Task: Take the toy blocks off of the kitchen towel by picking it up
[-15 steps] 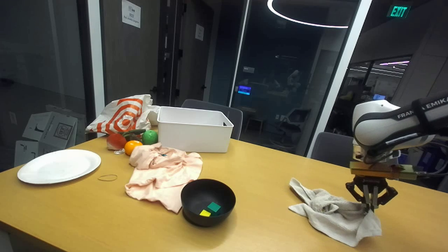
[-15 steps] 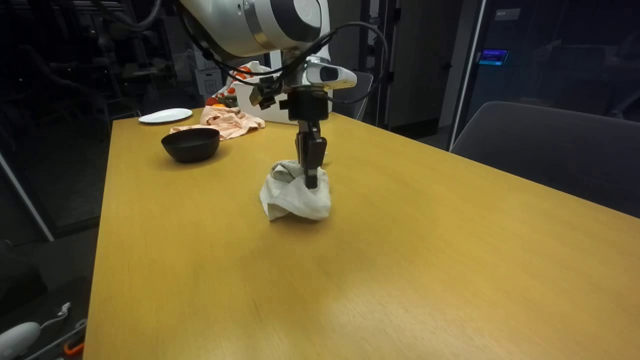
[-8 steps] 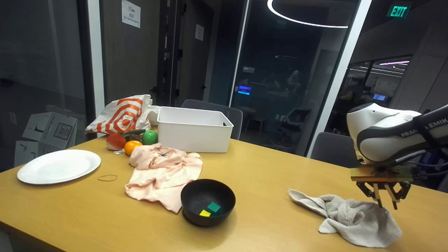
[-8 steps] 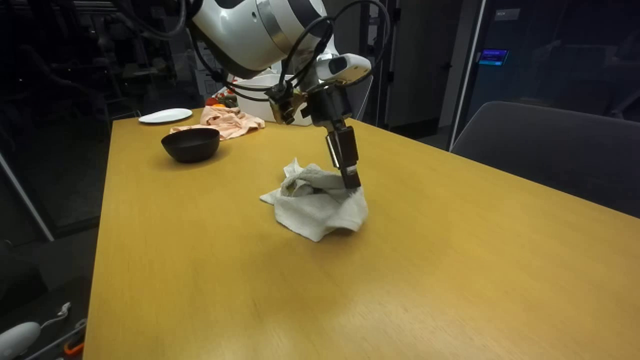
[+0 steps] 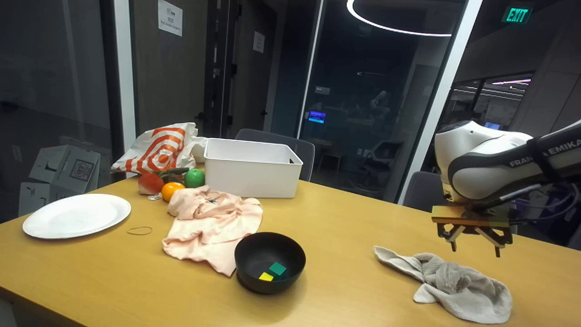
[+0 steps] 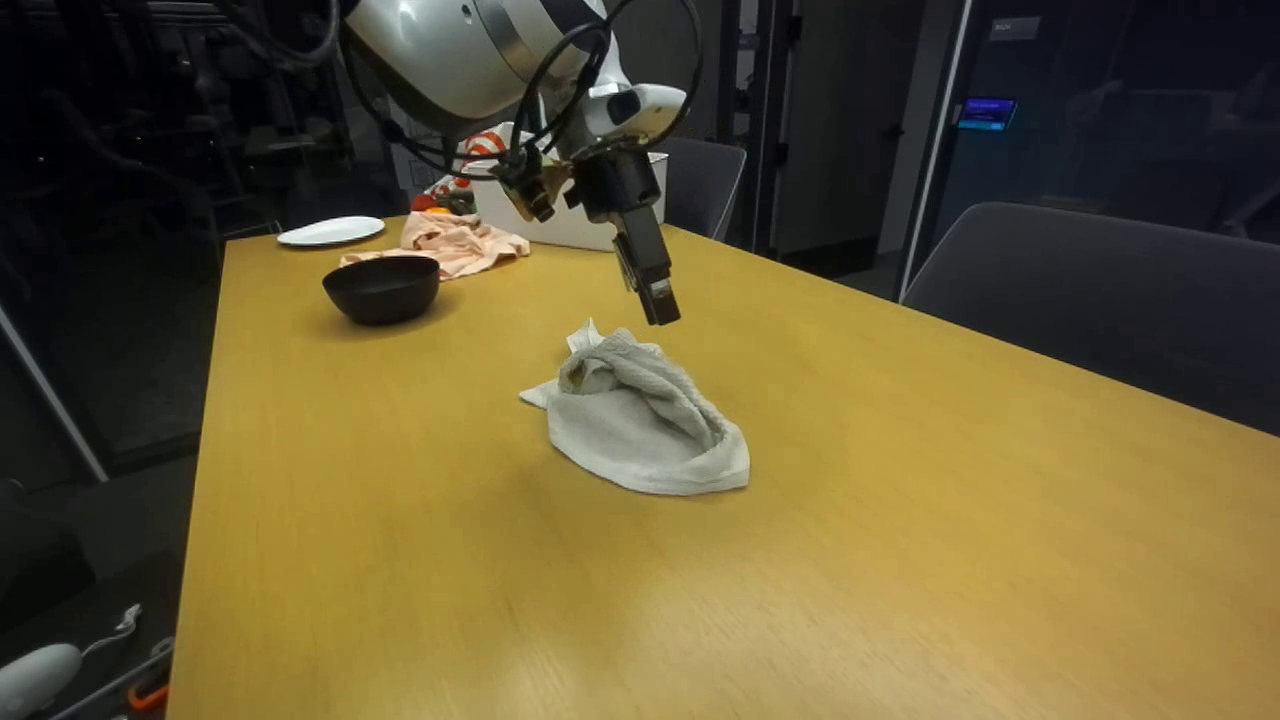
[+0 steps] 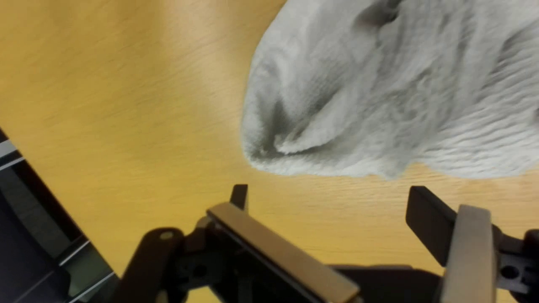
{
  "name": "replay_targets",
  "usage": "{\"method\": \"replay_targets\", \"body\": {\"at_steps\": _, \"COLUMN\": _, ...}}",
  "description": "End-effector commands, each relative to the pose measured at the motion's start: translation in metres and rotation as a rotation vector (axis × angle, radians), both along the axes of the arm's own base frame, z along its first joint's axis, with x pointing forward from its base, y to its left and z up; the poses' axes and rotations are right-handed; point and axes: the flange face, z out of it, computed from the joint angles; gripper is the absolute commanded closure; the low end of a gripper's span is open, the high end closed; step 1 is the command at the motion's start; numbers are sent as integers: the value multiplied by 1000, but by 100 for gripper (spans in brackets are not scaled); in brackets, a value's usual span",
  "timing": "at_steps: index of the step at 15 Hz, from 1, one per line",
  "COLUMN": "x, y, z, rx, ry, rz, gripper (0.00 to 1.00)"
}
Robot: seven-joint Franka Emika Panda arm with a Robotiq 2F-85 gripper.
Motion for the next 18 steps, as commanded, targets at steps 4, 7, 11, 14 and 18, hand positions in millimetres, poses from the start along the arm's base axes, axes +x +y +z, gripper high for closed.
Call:
{"method": "replay_targets", "body": {"at_steps": 4, "x": -15, "y": 36, "z": 2, "rx": 359, "ry": 49, "rz": 59, "gripper": 0}}
{"method": "replay_targets", "body": {"at_steps": 7, "x": -29, "y": 60, "z": -14, "rx": 498, "ry": 78, "rz": 139, "gripper": 0}}
{"method": "replay_targets", "body": {"at_steps": 11, "x": -53, "y": 69, "z": -27, "rx": 523, "ry": 140, "rz": 217, "gripper": 0}}
{"method": "replay_targets", "body": {"at_steps": 14, "x": -66, "y": 64, "z": -34, "rx": 474, "ry": 166, "rz": 208, "gripper": 0}}
{"method": "replay_targets", "body": {"at_steps": 18, "x": -67, "y": 64, "z": -41, "rx": 405, "ry": 105, "rz": 220, "gripper": 0}}
